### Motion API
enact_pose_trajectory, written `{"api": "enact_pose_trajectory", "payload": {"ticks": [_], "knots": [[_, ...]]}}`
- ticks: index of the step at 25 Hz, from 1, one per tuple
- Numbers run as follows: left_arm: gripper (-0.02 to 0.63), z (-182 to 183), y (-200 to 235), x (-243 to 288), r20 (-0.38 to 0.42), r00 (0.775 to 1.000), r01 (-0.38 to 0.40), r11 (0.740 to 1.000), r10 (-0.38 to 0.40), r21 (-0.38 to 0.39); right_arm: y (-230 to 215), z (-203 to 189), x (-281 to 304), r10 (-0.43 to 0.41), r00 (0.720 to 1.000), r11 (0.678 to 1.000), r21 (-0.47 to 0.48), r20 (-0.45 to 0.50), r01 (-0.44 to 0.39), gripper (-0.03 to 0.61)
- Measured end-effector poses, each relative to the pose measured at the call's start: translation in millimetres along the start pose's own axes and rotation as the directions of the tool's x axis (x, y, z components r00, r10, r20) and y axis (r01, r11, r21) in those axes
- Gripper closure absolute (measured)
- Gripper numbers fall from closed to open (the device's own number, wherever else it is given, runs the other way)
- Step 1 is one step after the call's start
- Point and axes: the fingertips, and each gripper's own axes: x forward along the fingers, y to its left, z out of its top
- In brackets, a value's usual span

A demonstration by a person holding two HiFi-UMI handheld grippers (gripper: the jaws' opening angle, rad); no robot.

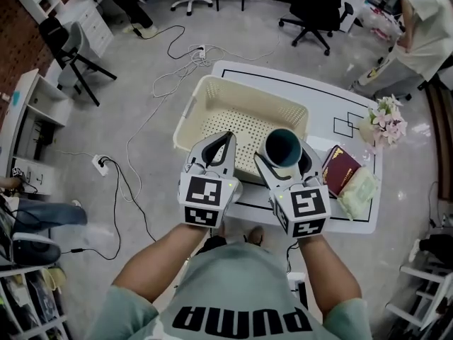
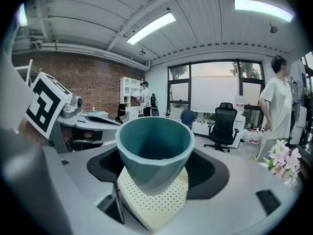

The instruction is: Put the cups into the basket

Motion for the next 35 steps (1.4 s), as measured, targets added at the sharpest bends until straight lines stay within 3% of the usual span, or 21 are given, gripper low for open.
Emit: {"api": "enact_pose_trajectory", "payload": {"ticks": [8, 35], "knots": [[0.609, 6.2, 21.5, 34.1, -0.017, 1.000, -0.008, 1.000, 0.008, -0.001, -14.7, 7.2, 47.3, -0.022, 1.000, 1.000, 0.019, -0.020, 0.023, 0.192], [0.609, -25.0, 61.6, 101.8, -0.112, 0.994, -0.023, 0.998, 0.017, -0.053, -53.2, -52.6, 151.0, -0.035, 0.990, 0.998, 0.043, -0.135, 0.041, 0.192]]}}
